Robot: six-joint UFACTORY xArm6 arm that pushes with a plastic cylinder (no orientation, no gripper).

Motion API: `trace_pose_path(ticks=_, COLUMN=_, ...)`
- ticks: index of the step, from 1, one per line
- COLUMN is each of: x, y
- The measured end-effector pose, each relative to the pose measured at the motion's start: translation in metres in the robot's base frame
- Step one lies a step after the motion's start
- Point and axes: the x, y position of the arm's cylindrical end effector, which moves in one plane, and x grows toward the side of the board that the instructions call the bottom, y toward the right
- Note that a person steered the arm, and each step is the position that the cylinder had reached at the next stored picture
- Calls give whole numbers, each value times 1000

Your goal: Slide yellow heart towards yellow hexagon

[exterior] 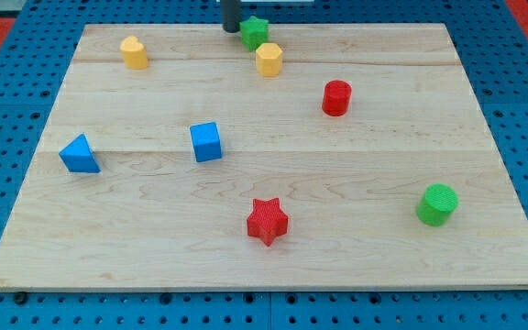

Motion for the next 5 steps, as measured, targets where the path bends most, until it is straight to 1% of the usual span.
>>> trace_pose_path(ticks=1, x=40, y=45)
trace_pose_path(ticks=2, x=53, y=85)
trace_pose_path(ticks=3, x=32, y=92)
trace_pose_path(ticks=4, x=49, y=83)
trace_pose_path(ticks=5, x=-5, y=38)
